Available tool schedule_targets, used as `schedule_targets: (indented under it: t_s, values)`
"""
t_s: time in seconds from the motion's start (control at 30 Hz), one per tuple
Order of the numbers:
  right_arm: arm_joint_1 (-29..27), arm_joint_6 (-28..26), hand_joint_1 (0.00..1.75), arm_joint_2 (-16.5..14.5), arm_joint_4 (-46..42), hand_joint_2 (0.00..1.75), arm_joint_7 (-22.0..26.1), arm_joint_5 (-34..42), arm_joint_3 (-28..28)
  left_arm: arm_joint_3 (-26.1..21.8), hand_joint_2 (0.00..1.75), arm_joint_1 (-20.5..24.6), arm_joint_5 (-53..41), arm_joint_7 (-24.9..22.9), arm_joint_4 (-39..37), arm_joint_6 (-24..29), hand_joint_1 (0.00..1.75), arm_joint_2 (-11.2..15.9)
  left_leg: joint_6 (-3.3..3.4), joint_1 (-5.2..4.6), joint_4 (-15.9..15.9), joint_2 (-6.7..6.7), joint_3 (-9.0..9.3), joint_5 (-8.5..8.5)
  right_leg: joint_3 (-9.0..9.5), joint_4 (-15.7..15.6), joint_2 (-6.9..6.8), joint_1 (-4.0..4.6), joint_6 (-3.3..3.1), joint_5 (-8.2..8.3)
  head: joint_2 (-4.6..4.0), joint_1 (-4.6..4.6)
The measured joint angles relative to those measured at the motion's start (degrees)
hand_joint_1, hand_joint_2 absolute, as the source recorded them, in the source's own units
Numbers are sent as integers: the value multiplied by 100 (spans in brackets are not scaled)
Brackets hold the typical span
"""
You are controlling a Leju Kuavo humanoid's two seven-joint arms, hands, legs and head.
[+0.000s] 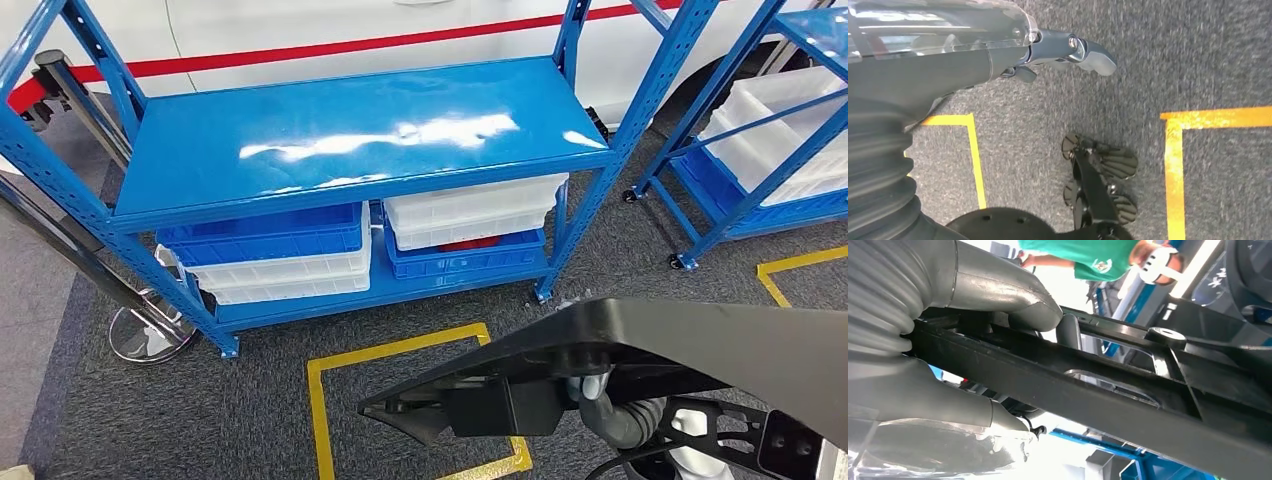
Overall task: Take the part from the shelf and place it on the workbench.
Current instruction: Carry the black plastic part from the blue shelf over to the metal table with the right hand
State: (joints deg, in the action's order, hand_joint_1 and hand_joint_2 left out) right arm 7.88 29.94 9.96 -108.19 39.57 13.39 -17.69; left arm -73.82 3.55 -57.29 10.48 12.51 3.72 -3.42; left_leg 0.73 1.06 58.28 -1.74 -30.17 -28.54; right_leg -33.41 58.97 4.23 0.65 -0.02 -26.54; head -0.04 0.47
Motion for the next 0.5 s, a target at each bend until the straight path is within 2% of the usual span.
schedule_targets:
  t_s: [0.03, 0.07, 0.13, 0.17, 0.2, 0.23, 0.27, 0.33, 0.37, 0.4, 0.47, 0.5]
  values:
    - [9, -36, 155, 4, -23, 175, -3, -32, -3, -3, 175, 5, 13, 1, 3, 2, 0, -8, 31, 20, -36, 63, -3, 32, -54, 102, -61, 3, 38, -77, 0, 9]
    - [18, -77, 155, 9, -49, 175, -6, -71, -5, -7, 175, 7, 24, 1, 5, 3, 0, -15, 56, 39, -68, 128, -10, 60, -156, 320, -153, -2, 76, -223, 0, 19]
    - [22, -158, 155, 11, -91, 175, -20, -153, -18, -23, 175, 3, 46, -2, 10, 7, 0, -15, 73, 38, -74, 255, -41, 87, -483, 1038, -323, -64, 153, -610, 0, 35]
    - [17, -189, 155, 11, -106, 175, -25, -184, -26, -31, 175, -2, 57, -3, 10, 9, 0, -15, 68, 40, -70, 318, -57, 94, -630, 1368, -356, -103, 190, -732, 0, 36]
    - [12, -215, 155, 11, -115, 175, -31, -211, -34, -36, 175, -3, 66, -3, 10, 12, 0, -15, 61, 44, -66, 380, -66, 97, -697, 1534, -376, -142, 224, -752, 0, 36]
    - [10, -244, 155, 11, -129, 175, -32, -239, -42, -38, 175, -2, 70, -2, 10, 18, 0, -16, 51, 53, -62, 440, -69, 98, -649, 1471, -398, -177, 254, -658, 0, 36]
    - [10, -282, 155, 12, -151, 175, -33, -274, -48, -39, 175, 3, 69, 4, 10, 24, 0, -17, 36, 65, -57, 494, -66, 96, -488, 1186, -437, -206, 279, -476, 0, 37]
    - [14, -392, 155, 18, -236, 175, -33, -363, -63, -39, 175, 14, 55, 27, 12, 52, 0, -16, -22, 69, -45, 582, -51, 82, -46, 341, -635, -213, 297, -129, 0, 38]
    - [13, -446, 155, 22, -289, 175, -33, -403, -70, -39, 175, 19, 50, 41, 14, 74, 0, -12, -61, 62, -41, 617, -47, 79, 93, 51, -707, -194, 272, -42, 0, 37]
    - [9, -492, 155, 26, -341, 175, -32, -437, -76, -40, 175, 25, 47, 52, 16, 97, 0, -9, -103, 51, -41, 652, -45, 78, 148, -96, -749, -169, 237, -19, 0, 37]
    - [-6, -539, 155, 37, -428, 175, -32, -478, -84, -41, 175, 39, 49, 65, 19, 127, 0, -5, -184, 44, -61, 735, -33, 89, 109, -108, -656, -129, 140, -13, -1, 36]
    - [-14, -549, 155, 44, -468, 175, -32, -490, -86, -42, 175, 48, 57, 71, 20, 141, 0, -3, -219, 53, -48, 725, -32, 63, 103, -126, -606, -134, 92, 6, -1, 35]
